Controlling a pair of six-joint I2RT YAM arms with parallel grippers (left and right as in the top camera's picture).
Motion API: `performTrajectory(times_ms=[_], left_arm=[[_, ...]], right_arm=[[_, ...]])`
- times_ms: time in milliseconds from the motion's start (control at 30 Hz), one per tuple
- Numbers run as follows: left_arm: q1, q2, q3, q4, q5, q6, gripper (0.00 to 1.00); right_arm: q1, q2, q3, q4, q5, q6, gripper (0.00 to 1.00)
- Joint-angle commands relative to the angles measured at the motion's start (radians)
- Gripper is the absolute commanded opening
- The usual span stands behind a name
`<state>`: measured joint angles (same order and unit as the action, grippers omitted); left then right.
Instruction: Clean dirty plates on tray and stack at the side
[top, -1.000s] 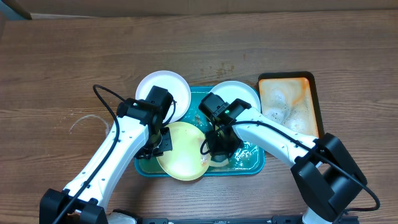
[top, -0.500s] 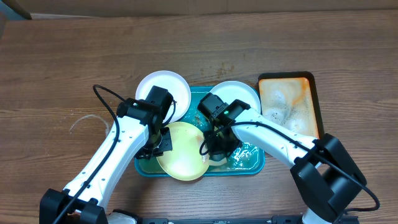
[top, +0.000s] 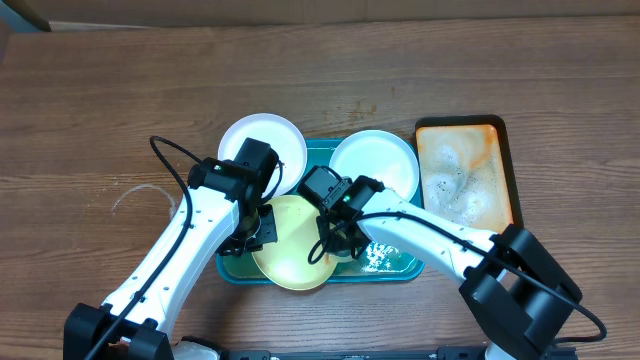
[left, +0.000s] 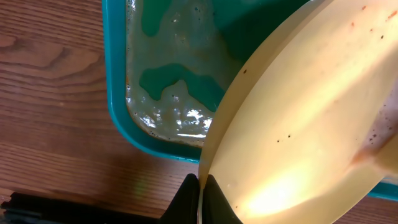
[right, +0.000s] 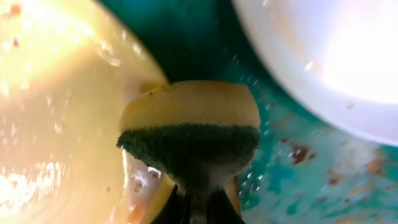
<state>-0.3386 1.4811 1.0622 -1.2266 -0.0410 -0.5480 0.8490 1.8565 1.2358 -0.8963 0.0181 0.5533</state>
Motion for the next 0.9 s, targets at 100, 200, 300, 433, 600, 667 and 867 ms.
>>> performTrajectory(times_ms=[100, 200, 300, 433, 600, 667, 867], left_arm=[[0.003, -0.004, 0.021, 0.001, 0.008, 0.006, 0.04], [0.003, -0.004, 0.021, 0.000, 0.008, 0.006, 0.04], [0.003, -0.004, 0.021, 0.001, 0.008, 0.006, 0.04], [0.003, -0.004, 0.021, 0.002, 0.008, 0.006, 0.04], [0.003, -0.004, 0.022, 0.011, -0.013, 0.005, 0.04], [0.003, -0.004, 0.032, 0.012, -0.060, 0.004, 0.04], [0.003, -0.004, 0.166, -0.042, -0.209, 0.002, 0.04]], right_arm=[[-0.022, 0.001, -0.006, 0.032, 0.081, 0.062, 0.04], [-0.022, 0.001, -0.006, 0.030, 0.106, 0.116, 0.04], [-0.032, -0.005, 0.002, 0.009, 0.117, 0.159, 0.04], [-0.063, -0.051, 0.021, -0.029, 0.116, 0.158, 0.04], [-0.130, -0.174, 0.030, -0.063, 0.116, 0.148, 0.04], [-0.173, -0.237, 0.030, -0.085, 0.116, 0.127, 0.04], [-0.338, -0.352, 0.030, -0.163, 0.113, 0.031, 0.04]])
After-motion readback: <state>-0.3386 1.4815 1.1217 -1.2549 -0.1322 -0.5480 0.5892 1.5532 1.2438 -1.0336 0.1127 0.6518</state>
